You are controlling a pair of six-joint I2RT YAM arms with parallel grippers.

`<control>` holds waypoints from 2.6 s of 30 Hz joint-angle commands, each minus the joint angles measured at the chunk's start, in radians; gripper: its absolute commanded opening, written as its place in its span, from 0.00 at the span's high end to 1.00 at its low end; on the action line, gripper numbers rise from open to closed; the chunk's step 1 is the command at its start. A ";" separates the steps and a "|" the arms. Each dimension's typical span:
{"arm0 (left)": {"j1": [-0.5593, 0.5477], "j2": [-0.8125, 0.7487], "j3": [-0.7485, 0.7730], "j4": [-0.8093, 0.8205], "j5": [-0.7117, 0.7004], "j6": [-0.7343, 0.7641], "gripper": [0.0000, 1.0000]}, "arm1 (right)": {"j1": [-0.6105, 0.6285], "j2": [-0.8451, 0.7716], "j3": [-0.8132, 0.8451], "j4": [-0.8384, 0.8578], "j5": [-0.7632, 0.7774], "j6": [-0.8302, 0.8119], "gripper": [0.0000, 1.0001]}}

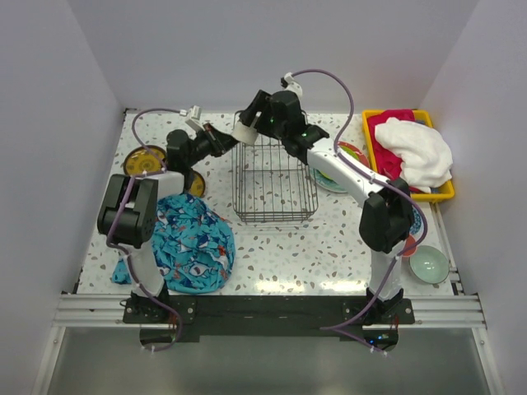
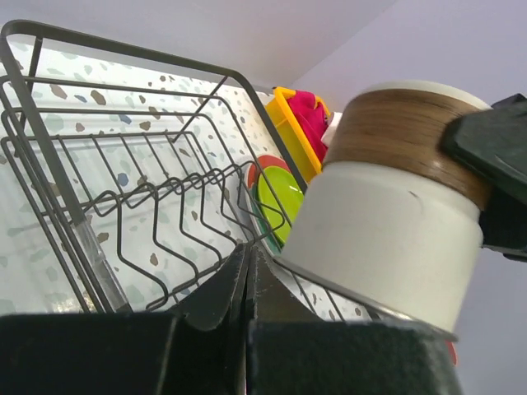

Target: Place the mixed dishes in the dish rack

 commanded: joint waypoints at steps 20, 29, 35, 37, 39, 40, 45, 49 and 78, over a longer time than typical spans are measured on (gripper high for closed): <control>0.086 -0.592 -0.189 -0.855 -0.059 0.647 1.00 | -0.038 0.199 0.014 0.656 0.117 -0.727 1.00; 0.097 -0.621 -0.101 -1.056 -0.148 0.822 1.00 | -0.051 0.387 0.180 0.703 0.163 -0.755 1.00; 0.098 -0.618 -0.096 -1.087 -0.151 0.834 1.00 | -0.063 0.472 0.259 0.700 0.185 -0.741 1.00; 0.098 -0.614 -0.092 -1.090 -0.152 0.843 1.00 | -0.064 0.487 0.265 0.701 0.185 -0.744 1.00; 0.100 -0.605 -0.089 -1.093 -0.154 0.850 1.00 | -0.066 0.498 0.258 0.709 0.185 -0.744 1.00; 0.101 -0.603 -0.086 -1.090 -0.154 0.850 1.00 | -0.064 0.498 0.250 0.710 0.185 -0.741 1.00; 0.103 -0.601 -0.098 -1.073 -0.158 0.844 1.00 | -0.063 0.466 0.146 0.741 0.173 -0.732 1.00; 0.104 -0.606 -0.121 -1.064 -0.155 0.839 1.00 | -0.063 0.438 0.070 0.770 0.174 -0.743 1.00; 0.107 -0.641 -0.228 -0.961 -0.135 0.776 1.00 | -0.044 0.349 -0.028 0.668 0.150 -0.758 1.00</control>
